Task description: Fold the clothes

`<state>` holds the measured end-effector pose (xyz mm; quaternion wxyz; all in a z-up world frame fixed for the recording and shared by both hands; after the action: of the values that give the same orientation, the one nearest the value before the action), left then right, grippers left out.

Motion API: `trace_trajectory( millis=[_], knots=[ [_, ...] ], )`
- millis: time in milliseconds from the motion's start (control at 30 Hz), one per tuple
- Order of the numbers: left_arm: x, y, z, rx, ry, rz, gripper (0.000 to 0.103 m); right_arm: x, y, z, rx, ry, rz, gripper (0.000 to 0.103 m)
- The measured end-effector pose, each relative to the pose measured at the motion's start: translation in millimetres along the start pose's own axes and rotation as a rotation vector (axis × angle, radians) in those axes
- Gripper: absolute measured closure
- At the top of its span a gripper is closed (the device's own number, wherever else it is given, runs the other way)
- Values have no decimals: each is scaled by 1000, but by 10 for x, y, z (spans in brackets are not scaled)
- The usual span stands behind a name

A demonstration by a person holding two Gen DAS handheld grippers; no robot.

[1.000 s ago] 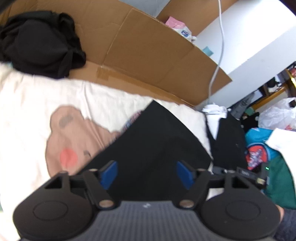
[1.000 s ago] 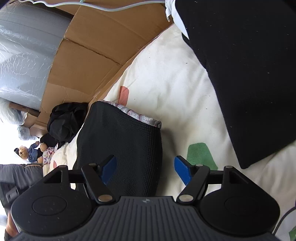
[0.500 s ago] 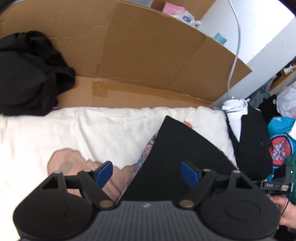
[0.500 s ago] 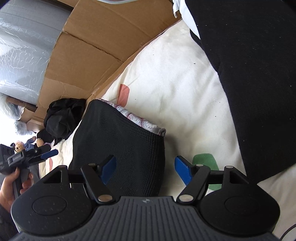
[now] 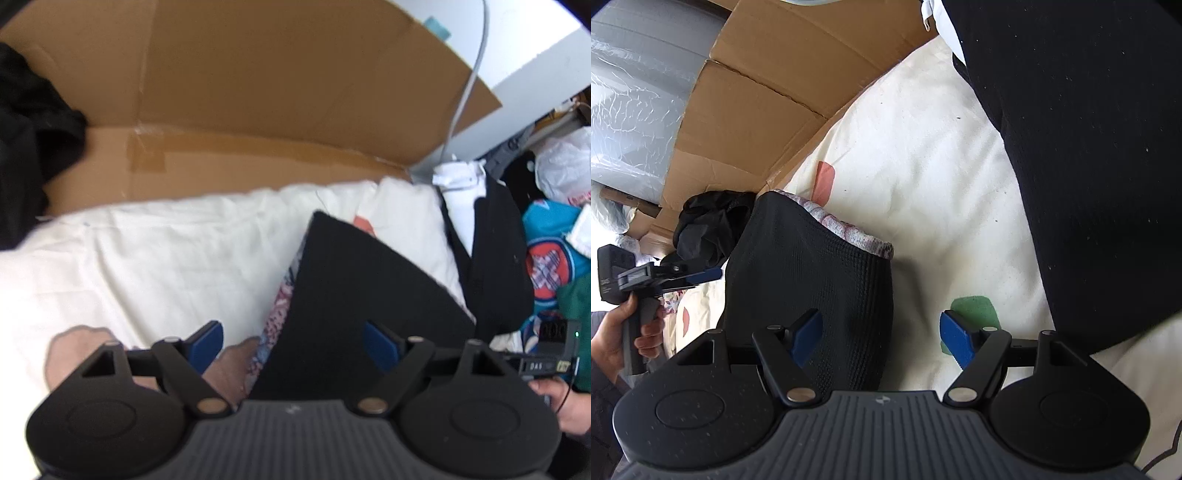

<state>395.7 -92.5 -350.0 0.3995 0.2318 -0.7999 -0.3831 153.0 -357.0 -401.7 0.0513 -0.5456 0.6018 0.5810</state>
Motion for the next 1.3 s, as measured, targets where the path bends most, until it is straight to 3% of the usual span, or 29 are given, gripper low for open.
trace_trajectory(
  millis=[233,467,600,700,900,967,1067,1133,1200,1267,1300],
  knots=[
    [-157,-288,132,-50,48,31,18,-1,-56,-5,-11,13,-10,28],
    [-206,-404,167,-34,79,116,6,-12,-141,13,-19,14,-25,28],
    [-208,-361,193,-76,79,171,15,8,-181,23,-11,-7,-28,28],
    [-219,-352,265,-109,75,207,15,-7,-179,58,-16,-4,-39,28],
    [-236,-417,293,-64,104,244,16,-34,-201,89,-26,2,-45,28],
    [-262,-415,289,-56,122,244,23,-37,-212,82,-25,3,-48,28],
    [-256,-424,307,-59,130,247,48,-53,-241,71,-20,-3,-57,28],
    [-213,-436,327,-56,110,241,51,-52,-263,67,-18,-28,-70,29],
    [-191,-423,337,-47,98,237,59,-30,-289,62,-16,-84,-87,38],
    [-184,-394,341,-32,91,235,65,-12,-304,66,-16,-116,-93,59],
    [-178,-378,343,-25,87,233,68,-6,-304,74,-18,-115,-86,65]
  ],
)
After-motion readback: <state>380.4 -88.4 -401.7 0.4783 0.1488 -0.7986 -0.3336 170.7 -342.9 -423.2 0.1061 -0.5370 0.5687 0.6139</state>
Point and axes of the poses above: each gripper's, at about its wrist camera, not at the fingertips, and y roughly against the way its jaws point, x to its right, z to its underside, the point moved 7 cm from there along -y, roughly the way its jaws point, and after that the axes turned 10 degrees about x, right-handed, at the moved point
